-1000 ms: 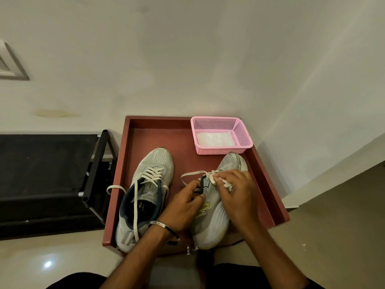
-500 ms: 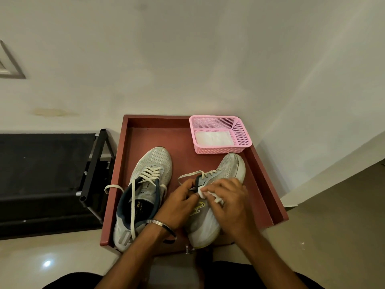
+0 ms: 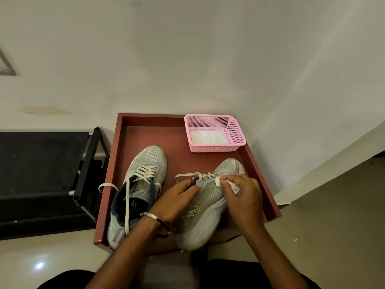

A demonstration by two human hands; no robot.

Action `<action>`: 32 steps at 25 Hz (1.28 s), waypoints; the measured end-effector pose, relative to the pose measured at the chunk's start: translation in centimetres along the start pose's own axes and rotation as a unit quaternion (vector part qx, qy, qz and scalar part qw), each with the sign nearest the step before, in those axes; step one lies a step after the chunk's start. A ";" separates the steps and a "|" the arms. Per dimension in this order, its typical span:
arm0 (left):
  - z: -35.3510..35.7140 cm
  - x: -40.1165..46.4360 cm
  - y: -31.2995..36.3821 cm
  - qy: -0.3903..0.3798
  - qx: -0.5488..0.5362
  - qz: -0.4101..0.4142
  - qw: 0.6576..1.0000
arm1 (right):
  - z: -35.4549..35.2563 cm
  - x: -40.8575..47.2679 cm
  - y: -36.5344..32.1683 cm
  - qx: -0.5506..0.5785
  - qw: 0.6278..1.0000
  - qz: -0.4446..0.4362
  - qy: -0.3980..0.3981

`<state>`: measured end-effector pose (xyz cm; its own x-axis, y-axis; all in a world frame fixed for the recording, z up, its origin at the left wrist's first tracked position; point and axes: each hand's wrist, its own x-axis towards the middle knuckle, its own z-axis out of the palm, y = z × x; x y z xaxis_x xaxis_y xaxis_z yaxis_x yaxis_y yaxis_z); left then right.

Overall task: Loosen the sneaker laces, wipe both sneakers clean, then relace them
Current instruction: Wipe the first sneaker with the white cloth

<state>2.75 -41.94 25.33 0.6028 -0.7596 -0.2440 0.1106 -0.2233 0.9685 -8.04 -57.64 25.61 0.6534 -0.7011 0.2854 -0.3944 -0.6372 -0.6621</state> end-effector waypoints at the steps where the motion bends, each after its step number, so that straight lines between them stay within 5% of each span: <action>1: 0.0 0.1 0.1 -0.021 -0.003 -0.004 1.000 | -0.1 -0.2 0.0 0.001 1.000 0.000 -0.004; 6: 0.7 1.6 1.3 -0.071 -0.069 -0.050 0.994 | -0.4 -0.6 1.0 0.014 1.000 0.022 -0.011; 14: 1.4 3.0 1.0 -0.063 -0.018 -0.075 0.995 | -0.8 -1.6 0.0 0.031 0.999 0.022 -0.015; 20: -0.3 2.2 0.6 -0.050 -0.050 -0.064 0.995 | -0.7 -5.9 -3.1 0.049 0.979 -0.157 -0.122; 22: -0.5 2.3 -0.1 -0.052 -0.042 -0.055 0.996 | -0.4 -4.4 -2.0 -0.011 0.977 -0.189 -0.096; 25: -0.4 2.0 0.2 -0.044 -0.025 -0.035 0.998 | -0.4 -1.6 -0.9 -0.074 0.993 -0.091 0.007; 29: -0.6 2.0 0.0 -0.048 -0.012 -0.016 0.999 | 0.9 -5.0 -2.7 0.003 0.981 -0.181 -0.069; 32: -0.6 1.6 0.2 -0.049 -0.007 -0.009 0.999 | -0.3 -1.8 -0.9 -0.089 0.988 -0.130 -0.001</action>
<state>4.25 -42.83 25.20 0.5206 -0.8120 -0.2639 0.1325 -0.2286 0.9645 -9.03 -55.92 25.84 0.7481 -0.5068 0.4283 -0.3208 -0.8413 -0.4352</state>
